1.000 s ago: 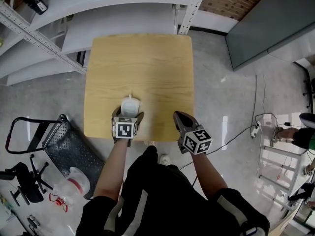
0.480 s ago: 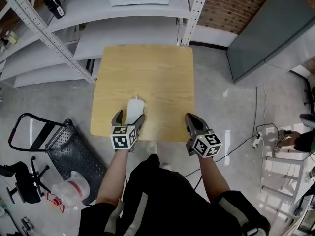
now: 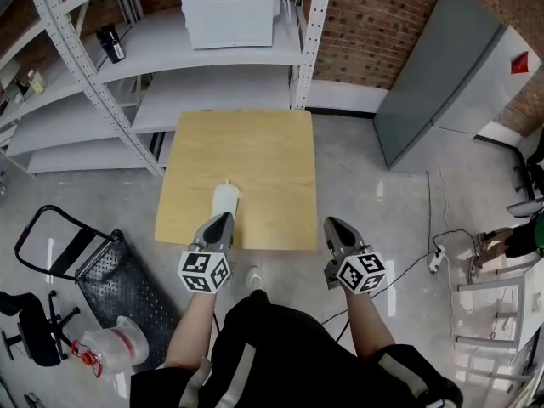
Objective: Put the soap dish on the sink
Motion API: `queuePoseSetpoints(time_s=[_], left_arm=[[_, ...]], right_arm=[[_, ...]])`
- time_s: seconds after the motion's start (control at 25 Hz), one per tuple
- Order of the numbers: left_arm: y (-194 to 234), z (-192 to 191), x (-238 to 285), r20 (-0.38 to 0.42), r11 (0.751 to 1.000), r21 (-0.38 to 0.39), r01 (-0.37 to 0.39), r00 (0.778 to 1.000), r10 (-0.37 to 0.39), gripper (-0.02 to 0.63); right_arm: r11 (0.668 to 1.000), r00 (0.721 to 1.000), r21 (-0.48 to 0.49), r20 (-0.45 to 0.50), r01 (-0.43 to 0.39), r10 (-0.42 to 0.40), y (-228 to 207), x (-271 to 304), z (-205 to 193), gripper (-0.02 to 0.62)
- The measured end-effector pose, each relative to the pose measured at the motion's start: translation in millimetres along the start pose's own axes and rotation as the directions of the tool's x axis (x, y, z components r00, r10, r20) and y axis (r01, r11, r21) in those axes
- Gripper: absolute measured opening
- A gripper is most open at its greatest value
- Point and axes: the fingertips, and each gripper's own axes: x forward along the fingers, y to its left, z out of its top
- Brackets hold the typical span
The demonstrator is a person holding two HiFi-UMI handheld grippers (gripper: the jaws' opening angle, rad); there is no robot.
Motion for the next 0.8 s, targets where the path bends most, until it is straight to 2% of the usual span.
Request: queuePoseSetpoints(time_s=[0.12,0.36,0.48,0.8], left_arm=[[-28.8,10.0,-20.1,0.060,0.998,0.053,0.024,0.998,-0.027,0.003],[-63.9,6.8,-64.2,0.111,0.999,0.041,0.030,0.993,-0.034,0.004],[-72.5,4.2,-79.6,0.126,0.999,0.041,0.026,0.992,-0.031,0.004],[-84.0,21.1,-100.2,0.204,0.993,0.112,0.027,0.978,-0.050,0.005]], right_arm=[[1.000,0.999,-0.010,0.045,-0.008,0.008,3.0,-27.9,12.0,0.006],[1.000,0.995,-0.023,0.102,-0.006,0.009,5.9,-87.1,17.3,0.005],[0.999,0.994,-0.035,0.111,0.005,-0.001,4.9,-108.1,16.5,0.005],[0.999,0.987,-0.030,0.163,0.013,-0.008,16.9,-126.8,19.6,0.005]])
